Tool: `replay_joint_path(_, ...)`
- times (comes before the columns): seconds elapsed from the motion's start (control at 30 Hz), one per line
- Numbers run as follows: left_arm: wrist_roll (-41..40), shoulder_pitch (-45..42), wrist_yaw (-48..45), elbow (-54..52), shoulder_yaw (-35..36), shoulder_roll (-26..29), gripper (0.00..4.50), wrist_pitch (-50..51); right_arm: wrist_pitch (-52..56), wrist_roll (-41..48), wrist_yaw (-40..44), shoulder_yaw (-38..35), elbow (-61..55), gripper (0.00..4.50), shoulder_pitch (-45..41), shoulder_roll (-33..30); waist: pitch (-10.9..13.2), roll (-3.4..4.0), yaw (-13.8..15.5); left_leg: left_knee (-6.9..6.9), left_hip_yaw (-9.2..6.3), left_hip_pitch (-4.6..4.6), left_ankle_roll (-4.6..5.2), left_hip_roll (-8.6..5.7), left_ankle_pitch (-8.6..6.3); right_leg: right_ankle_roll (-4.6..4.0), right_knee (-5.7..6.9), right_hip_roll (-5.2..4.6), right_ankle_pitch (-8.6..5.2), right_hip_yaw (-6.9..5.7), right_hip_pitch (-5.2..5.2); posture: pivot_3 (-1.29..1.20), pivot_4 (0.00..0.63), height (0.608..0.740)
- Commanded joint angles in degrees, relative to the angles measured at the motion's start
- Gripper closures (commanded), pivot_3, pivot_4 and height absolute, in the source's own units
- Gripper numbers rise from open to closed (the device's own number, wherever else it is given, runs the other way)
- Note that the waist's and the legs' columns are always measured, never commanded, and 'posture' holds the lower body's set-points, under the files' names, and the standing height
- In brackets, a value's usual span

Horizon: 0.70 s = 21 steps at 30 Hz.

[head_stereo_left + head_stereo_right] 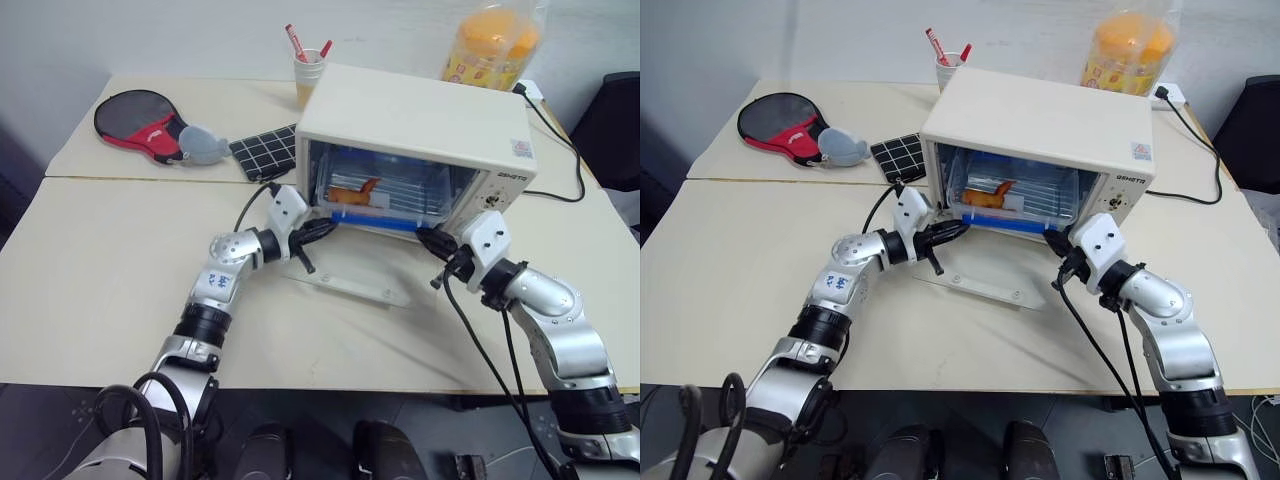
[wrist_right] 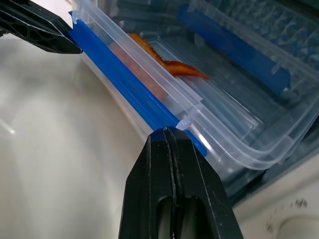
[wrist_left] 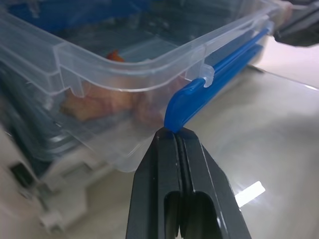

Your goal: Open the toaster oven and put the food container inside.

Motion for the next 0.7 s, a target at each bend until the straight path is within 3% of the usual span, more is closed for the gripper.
replay_joint_path(0.03, 0.98, -3.55, 4.03, 3.47, 1.42, -2.07, 4.50, -3.70, -4.15, -1.98, -2.30, -1.02, 4.24, 4.48, -3.69, 1.42, 0.00, 0.00, -0.04, 0.00, 0.00, 0.00, 0.00, 0.00, 0.00, 0.00, 0.00, -0.01, 0.00, 0.00, 0.00, 0.00, 0.150, 0.740)
replay_joint_path(0.27, 2.72, -6.26, 7.88, 6.42, 1.95, -3.36, 4.50, -5.93, -7.11, -2.89, -2.13, -0.67, 8.44, 4.48, -6.98, 2.91, 0.00, 0.00, -0.26, -0.02, 0.02, -0.01, -0.01, 0.01, 0.00, 0.00, 0.00, 0.01, 0.00, -0.04, -0.02, 0.00, 0.150, 0.740)
replay_joint_path(0.47, -1.07, 0.00, -4.09, -10.10, 1.44, 4.53, 4.50, 4.31, 0.74, 5.43, 5.56, -3.70, -4.43, 4.48, 0.76, -1.52, 0.02, 0.03, -0.42, -0.15, 0.02, -0.04, -0.04, 0.04, 0.02, 0.00, -0.04, 0.05, 0.00, -0.05, -0.10, 0.00, 0.150, 0.740)
replay_joint_path(0.7, -6.57, 5.10, -13.49, -17.11, 5.09, 14.33, 4.50, 11.36, 6.26, 11.41, 9.54, -11.19, -11.56, 4.48, 10.05, -7.47, 0.02, 0.04, -0.22, 0.00, -0.03, -0.01, -0.03, 0.11, 0.01, 0.00, 0.02, 0.01, 0.00, -0.01, -0.02, 0.00, 0.150, 0.740)
